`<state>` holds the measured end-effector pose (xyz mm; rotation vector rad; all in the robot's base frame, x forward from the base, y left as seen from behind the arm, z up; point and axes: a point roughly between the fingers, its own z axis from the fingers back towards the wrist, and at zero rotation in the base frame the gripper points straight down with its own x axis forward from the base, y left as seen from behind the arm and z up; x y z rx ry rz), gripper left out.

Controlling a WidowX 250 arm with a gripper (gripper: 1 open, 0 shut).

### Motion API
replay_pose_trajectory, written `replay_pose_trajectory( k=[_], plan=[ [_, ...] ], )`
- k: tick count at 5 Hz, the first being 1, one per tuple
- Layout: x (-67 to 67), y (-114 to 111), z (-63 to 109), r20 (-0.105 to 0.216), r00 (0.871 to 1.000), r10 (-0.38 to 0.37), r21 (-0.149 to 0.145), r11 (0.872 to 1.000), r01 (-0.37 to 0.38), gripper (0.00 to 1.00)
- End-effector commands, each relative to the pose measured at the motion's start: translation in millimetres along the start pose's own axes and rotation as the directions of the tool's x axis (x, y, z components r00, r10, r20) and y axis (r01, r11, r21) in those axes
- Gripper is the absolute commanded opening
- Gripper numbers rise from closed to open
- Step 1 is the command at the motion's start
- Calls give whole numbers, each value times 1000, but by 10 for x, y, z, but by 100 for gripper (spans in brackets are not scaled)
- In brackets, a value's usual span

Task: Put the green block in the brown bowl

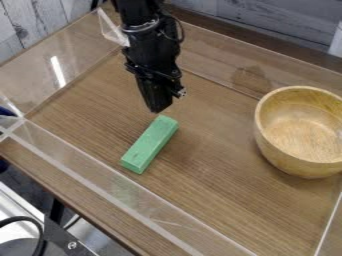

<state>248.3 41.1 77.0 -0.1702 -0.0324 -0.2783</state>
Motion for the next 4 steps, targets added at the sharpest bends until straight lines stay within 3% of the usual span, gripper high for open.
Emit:
replay_pose_trajectory(
  k=[1,3,4],
  plan=[
    [60,-8,172,63,998,-23,26,999,21,0],
    [26,-22,170,34,998,-51,13,999,51,0],
    [11,-5,164,8,999,-41,33,999,40,0]
  ],
)
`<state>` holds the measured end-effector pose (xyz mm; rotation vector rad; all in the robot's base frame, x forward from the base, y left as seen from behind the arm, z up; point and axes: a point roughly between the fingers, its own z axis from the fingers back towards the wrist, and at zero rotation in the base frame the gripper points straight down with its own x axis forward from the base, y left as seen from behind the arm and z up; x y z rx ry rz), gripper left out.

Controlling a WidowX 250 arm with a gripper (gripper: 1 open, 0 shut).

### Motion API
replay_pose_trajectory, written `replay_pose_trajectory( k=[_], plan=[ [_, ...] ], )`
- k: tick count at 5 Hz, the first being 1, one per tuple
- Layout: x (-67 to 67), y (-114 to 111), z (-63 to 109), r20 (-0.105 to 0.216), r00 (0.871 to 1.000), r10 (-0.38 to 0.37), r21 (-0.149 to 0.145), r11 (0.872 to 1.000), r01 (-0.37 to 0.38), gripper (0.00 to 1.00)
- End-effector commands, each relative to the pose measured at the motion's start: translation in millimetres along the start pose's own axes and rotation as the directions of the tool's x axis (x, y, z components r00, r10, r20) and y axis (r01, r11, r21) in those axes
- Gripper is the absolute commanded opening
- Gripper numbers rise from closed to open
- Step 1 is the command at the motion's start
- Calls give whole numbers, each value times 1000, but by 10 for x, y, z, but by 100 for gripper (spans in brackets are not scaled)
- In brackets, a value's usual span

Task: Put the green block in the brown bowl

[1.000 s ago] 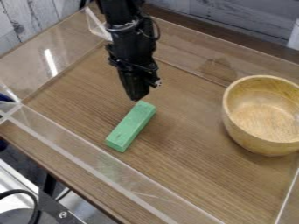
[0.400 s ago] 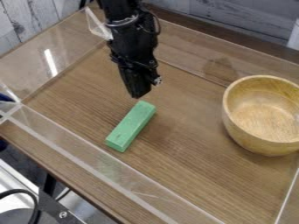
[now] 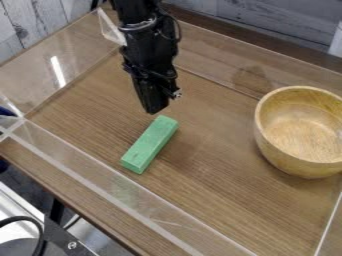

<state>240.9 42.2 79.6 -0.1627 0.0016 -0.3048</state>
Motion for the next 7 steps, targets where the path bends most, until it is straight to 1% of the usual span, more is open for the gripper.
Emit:
replay_pose_trajectory(
  k=[1,3,4,5,6,7],
  plan=[
    [60,31,116,15,1000,-9,51,999,8,100],
    [23,74,-1,14,1000,9,62,998,-10,100],
    [-42,78,-133,14,999,35,47,998,-36,100],
    [-116,83,-299,11,998,54,34,998,-55,100],
    [-168,78,-399,2,999,52,50,997,-53,100],
    [-192,62,-400,7,998,59,55,997,-59,100]
  ],
)
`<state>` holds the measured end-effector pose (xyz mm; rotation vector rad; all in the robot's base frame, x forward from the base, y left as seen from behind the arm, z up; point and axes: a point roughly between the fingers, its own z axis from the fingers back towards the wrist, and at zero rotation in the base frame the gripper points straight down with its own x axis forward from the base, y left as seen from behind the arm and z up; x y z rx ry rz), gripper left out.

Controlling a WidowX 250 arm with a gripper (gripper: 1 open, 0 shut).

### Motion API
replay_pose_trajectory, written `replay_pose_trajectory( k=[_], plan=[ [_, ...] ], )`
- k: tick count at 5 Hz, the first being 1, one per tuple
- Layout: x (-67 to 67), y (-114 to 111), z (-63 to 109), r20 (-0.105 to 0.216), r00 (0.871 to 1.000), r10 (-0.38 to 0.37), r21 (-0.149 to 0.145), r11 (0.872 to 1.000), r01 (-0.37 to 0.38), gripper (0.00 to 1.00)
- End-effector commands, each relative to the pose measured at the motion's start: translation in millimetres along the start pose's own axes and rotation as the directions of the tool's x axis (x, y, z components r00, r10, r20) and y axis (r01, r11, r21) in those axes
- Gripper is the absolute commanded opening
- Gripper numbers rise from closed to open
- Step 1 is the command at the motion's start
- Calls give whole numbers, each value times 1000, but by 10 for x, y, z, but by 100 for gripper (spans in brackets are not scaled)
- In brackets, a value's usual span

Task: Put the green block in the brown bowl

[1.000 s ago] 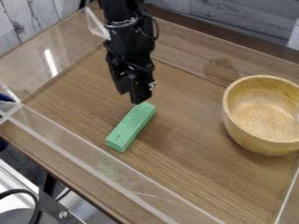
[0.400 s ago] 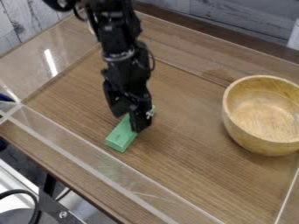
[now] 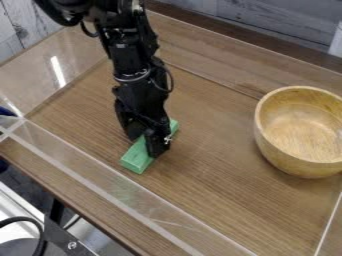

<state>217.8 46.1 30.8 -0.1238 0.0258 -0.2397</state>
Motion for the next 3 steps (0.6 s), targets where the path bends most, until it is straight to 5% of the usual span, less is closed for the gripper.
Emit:
replay_pose_trajectory(
  k=[1,3],
  plan=[
    [26,-1,84,35,999,0,24,1000,-1,0],
    [52,-47,96,24,998,52,6,999,-52,0]
  ],
)
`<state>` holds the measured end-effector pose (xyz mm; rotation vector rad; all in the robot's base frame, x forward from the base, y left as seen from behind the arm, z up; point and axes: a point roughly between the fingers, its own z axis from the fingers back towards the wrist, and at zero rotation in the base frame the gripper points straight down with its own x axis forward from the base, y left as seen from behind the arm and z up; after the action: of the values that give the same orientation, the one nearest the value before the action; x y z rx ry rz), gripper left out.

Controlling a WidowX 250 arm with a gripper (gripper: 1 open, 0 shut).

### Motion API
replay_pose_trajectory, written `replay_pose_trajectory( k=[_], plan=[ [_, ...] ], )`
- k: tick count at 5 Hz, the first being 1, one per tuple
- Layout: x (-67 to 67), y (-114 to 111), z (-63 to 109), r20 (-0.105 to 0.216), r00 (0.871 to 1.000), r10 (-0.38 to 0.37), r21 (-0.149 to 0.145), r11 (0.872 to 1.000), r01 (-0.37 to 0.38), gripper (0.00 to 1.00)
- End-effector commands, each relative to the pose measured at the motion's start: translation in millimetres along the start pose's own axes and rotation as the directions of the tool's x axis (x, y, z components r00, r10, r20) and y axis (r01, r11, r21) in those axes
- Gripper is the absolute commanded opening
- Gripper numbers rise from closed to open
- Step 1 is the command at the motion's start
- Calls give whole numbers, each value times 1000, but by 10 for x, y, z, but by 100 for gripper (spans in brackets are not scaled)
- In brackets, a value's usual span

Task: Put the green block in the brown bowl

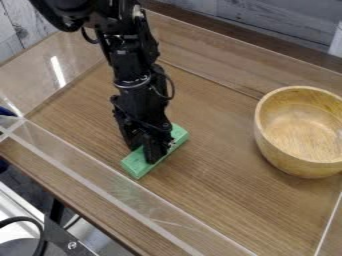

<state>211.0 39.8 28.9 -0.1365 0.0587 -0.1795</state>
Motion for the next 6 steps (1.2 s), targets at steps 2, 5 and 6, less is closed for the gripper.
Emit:
replay_pose_trajectory(
  k=[2,5,6],
  plan=[
    [166,-27,133,45,999,7,11,1000,-7,0],
    [177,8,166,39,999,7,-45,999,-5,0],
    [195,6,142,38,999,6,-58,998,-4,0]
  ],
)
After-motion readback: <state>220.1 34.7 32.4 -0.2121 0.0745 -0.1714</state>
